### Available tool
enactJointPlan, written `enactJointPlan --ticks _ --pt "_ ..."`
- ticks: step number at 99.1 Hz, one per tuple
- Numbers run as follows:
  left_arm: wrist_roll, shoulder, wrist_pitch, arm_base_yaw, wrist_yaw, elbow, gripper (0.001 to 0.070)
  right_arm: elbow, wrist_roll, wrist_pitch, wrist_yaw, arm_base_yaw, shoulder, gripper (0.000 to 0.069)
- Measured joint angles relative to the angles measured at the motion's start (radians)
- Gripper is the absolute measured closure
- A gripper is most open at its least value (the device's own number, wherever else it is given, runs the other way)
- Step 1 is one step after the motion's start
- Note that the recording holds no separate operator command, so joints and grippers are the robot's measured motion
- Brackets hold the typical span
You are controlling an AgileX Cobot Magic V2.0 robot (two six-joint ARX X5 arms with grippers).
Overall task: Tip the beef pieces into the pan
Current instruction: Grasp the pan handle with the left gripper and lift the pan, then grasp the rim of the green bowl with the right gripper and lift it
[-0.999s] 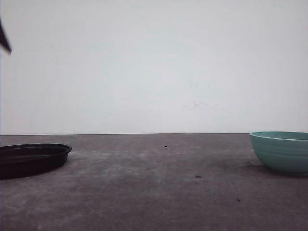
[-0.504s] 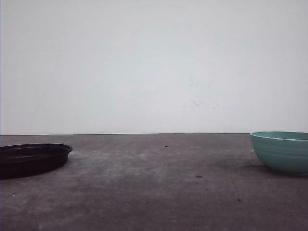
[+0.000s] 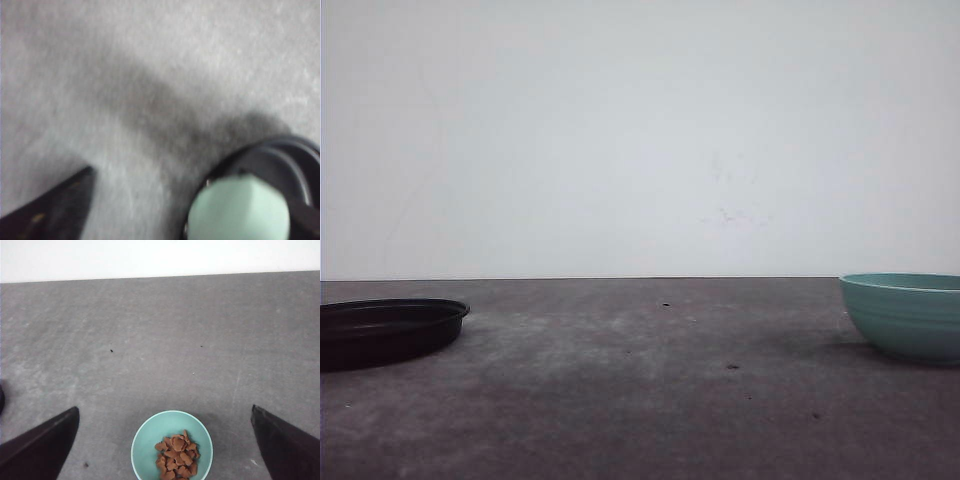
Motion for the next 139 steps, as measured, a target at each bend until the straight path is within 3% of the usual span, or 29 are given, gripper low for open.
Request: enactJointPlan --ticks 13,30,35,57,79,116,139 --pt "-0.011 0.015 0.018 0.000 0.000 0.002 0.0239 0.000 0.000 -0.007 0.002 0.000 0.000 0.0006" --pt "-0.021 0.030 0.023 -0.007 0.016 0.002 0.0590 0.000 0.000 -0.007 0.007 0.000 0.000 0.0006" --pt "-0.023 0.028 0.035 -0.008 0.035 0.006 0.0639 0.000 0.000 -0.007 0.019 0.000 0.000 0.0006" --pt "-0.022 0.011 0.040 -0.011 0.035 0.005 0.0648 0.000 0.000 -0.007 0.026 0.000 0.000 0.0006" --pt "-0.027 -0.109 0.029 -0.031 0.007 0.005 0.0659 0.000 0.001 -0.005 0.026 0.000 0.029 0.0006" --pt "-0.079 -0.319 0.072 -0.206 0.043 0.005 0.0659 0.000 0.002 0.032 0.026 -0.103 0.374 0.0010" --pt "-0.082 -0.401 0.013 -0.290 0.065 0.005 0.0659 0.000 0.016 0.048 0.000 -0.177 0.573 0.0190"
